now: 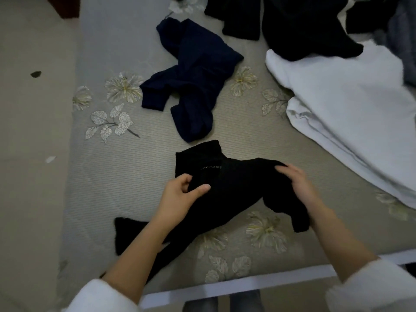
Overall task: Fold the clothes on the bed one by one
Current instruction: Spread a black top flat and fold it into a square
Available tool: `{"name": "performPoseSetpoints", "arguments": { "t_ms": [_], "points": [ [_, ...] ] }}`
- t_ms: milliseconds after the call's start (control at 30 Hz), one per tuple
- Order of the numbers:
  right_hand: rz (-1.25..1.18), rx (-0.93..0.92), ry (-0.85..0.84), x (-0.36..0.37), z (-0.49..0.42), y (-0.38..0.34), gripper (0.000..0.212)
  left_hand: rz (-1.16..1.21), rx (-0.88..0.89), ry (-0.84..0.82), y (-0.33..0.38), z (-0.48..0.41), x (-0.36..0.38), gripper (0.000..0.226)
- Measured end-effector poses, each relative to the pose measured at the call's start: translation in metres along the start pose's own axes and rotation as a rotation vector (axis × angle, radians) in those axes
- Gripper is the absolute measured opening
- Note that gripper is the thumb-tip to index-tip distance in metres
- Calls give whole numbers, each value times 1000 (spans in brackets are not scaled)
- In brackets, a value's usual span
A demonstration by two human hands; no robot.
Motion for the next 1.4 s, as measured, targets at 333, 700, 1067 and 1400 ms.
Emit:
{"name": "performPoseSetpoints", "arguments": {
  "t_ms": [333, 700, 1067, 1400],
  "points": [
    [-183, 294, -230, -35, 39, -58, 22, -447, 162, 354, 33, 24, 13, 30],
    [-136, 187, -556, -13, 69, -143, 41, -163, 339, 152, 94, 97, 59, 25],
    [129, -293, -622, -27, 89, -228, 16, -100, 485, 129, 249, 174, 0, 41],
    [455, -531, -771, 26, 111, -181, 42, -347, 552, 16, 294, 203, 8, 45]
  ]
}}
Point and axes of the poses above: each hand's wrist, its own z-axis away from the middle knuckle, its own x-axis out of the palm, y = z × x, the point moved 3 cm from there along -z, towards the middle knuckle, and after that the axes turned 12 degrees about -x, right-handed, at the moved point
